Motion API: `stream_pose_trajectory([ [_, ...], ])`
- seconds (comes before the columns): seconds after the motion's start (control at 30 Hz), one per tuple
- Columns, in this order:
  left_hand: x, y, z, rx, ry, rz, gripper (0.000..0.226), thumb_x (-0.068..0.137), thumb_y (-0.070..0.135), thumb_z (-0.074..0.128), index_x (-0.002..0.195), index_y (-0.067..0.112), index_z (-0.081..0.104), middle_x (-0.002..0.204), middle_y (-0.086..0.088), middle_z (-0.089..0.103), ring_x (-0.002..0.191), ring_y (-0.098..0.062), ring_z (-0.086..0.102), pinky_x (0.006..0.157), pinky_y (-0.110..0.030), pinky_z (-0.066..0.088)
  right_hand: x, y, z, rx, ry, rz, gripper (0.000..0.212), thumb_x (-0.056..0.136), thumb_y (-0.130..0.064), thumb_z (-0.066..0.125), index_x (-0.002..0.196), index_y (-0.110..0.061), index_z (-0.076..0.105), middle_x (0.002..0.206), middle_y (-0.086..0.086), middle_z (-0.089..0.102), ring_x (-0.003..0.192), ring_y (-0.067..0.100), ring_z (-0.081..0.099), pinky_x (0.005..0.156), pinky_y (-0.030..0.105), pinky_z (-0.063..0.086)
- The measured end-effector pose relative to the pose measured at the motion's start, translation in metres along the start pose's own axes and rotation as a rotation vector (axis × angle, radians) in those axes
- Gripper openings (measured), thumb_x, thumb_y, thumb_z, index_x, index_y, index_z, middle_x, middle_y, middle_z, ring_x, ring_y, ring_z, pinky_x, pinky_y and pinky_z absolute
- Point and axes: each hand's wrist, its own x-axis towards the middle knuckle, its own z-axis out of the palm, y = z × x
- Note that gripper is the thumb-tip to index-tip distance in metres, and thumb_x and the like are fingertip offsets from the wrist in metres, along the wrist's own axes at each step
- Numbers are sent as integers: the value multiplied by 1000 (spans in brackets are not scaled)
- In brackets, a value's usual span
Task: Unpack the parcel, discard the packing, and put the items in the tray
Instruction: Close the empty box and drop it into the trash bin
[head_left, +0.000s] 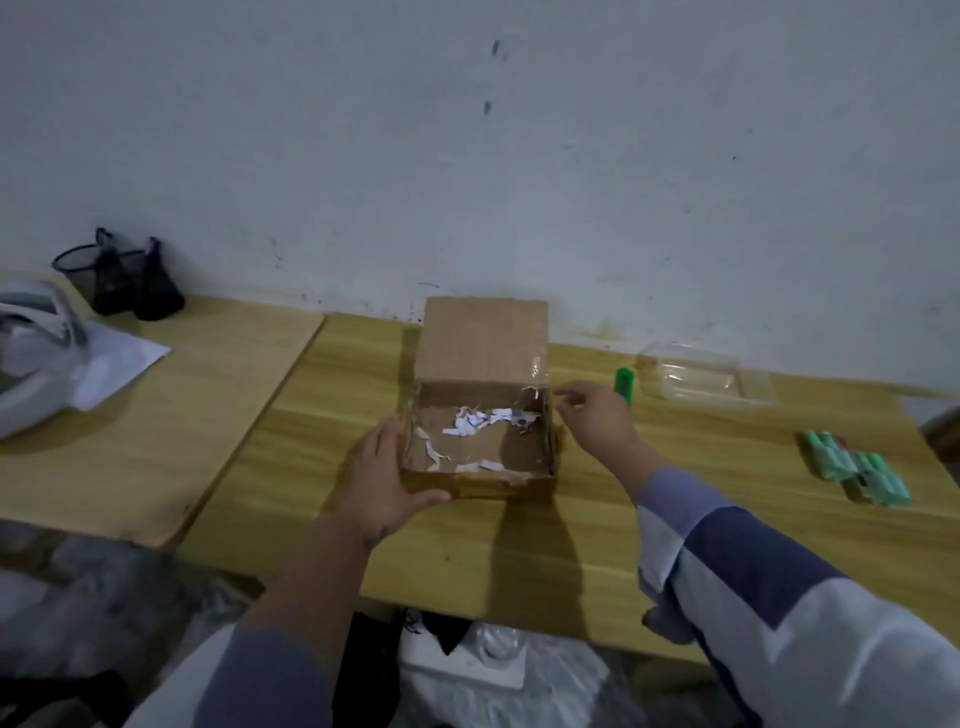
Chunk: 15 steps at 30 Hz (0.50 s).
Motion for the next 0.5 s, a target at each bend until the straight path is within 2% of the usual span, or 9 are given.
stream_pose_trajectory([
  [0.13, 13, -16, 3, -143, -85, 0, 123, 59, 39, 87, 152, 24, 8, 151, 2, 33, 137, -19, 35, 108, -33, 33, 45, -15, 19, 167, 106, 119, 41, 90, -22, 59, 131, -18, 54, 125, 14, 61, 106, 30, 62, 89, 37, 50],
  [0.23, 25, -22, 2, -265, -98, 24, 112, 65, 31, 85, 150, 28, 13, 144, 6, 46, 128, -11, 47, 107, -30, 39, 73, -21, 31, 253, 143, 182, 50, 92, -16, 57, 140, -23, 43, 132, 13, 57, 109, 28, 60, 86, 31, 47],
  [0.3, 37, -24, -2, -304, -124, 37, 107, 67, 26, 84, 150, 28, 17, 139, 6, 52, 122, -6, 51, 105, -28, 42, 87, -20, 37, 252, 160, 195, 50, 93, -14, 56, 140, -25, 44, 124, 12, 63, 99, 24, 62, 81, 27, 44],
  [0.4, 50, -23, -10, -307, -138, 64, 99, 71, 21, 81, 149, 26, 20, 135, 8, 54, 114, 2, 50, 97, -16, 39, 94, -17, 39, 290, 252, 221, 44, 90, -9, 59, 131, -22, 54, 113, 10, 69, 82, 15, 57, 78, 25, 46],
  [0.5, 61, -16, -13, -261, -178, 96, 95, 75, 23, 78, 150, 28, 18, 137, 7, 53, 118, -3, 51, 100, -19, 39, 89, -6, 31, 336, 327, 221, 44, 87, -6, 61, 129, -21, 57, 104, 9, 68, 75, 15, 55, 71, 26, 48],
])
